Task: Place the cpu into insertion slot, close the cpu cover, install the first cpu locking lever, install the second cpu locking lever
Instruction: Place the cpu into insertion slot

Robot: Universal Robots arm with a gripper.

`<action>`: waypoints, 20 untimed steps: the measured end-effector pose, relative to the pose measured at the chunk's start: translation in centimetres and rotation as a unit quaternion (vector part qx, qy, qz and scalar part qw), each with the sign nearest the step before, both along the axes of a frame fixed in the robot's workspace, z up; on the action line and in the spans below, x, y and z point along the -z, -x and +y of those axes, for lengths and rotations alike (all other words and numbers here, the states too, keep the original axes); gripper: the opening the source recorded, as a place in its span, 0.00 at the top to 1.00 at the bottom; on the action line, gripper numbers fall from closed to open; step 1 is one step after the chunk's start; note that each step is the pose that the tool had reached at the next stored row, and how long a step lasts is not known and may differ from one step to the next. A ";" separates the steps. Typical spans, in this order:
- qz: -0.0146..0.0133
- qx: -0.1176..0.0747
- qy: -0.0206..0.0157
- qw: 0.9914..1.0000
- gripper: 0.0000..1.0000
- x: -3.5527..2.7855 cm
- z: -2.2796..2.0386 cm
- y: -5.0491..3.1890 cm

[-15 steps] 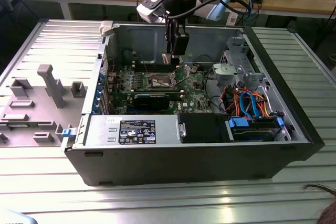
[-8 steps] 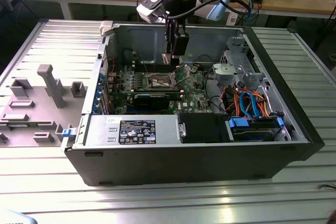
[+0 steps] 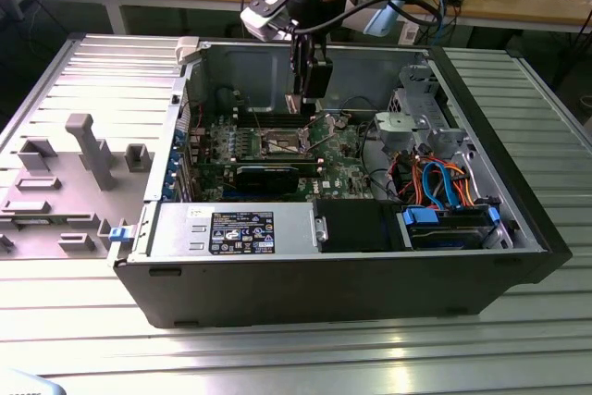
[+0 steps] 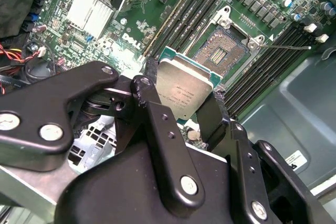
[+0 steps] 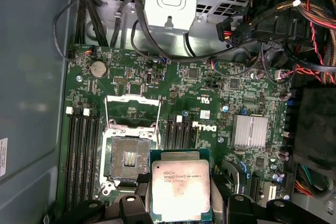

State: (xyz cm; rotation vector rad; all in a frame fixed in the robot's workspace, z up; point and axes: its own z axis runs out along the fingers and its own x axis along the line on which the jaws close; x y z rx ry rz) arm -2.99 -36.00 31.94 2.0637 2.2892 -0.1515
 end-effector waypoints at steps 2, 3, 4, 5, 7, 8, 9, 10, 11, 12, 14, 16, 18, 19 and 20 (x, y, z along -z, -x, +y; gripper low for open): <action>0.000 0.005 -0.002 1.000 0.45 0.03 0.00 -0.01; 0.000 0.008 -0.005 1.000 0.45 0.03 0.00 -0.01; 0.000 0.014 -0.012 1.000 0.45 0.01 0.00 0.00; 0.000 0.016 -0.017 1.000 0.45 0.01 0.00 0.00; 0.000 0.022 -0.026 0.999 0.45 0.01 0.00 0.01; 0.000 0.024 -0.029 0.999 0.45 0.02 0.00 0.01; 0.000 0.026 -0.032 0.999 0.45 0.02 0.00 0.02; 0.000 0.027 -0.033 0.999 0.45 0.02 0.01 0.02; 0.000 0.027 -0.033 0.999 0.45 0.02 0.00 0.02; 0.000 0.027 -0.033 0.999 0.45 0.02 0.00 0.01; 0.000 0.027 -0.033 0.999 0.45 0.03 0.00 0.03; 0.000 0.027 -0.033 0.999 0.45 0.07 0.00 0.05; 0.000 0.027 -0.033 0.999 0.45 0.10 0.00 0.06; 0.000 0.027 -0.033 0.999 0.45 0.11 0.00 0.06; 0.000 0.027 -0.033 0.999 0.45 0.13 0.00 0.07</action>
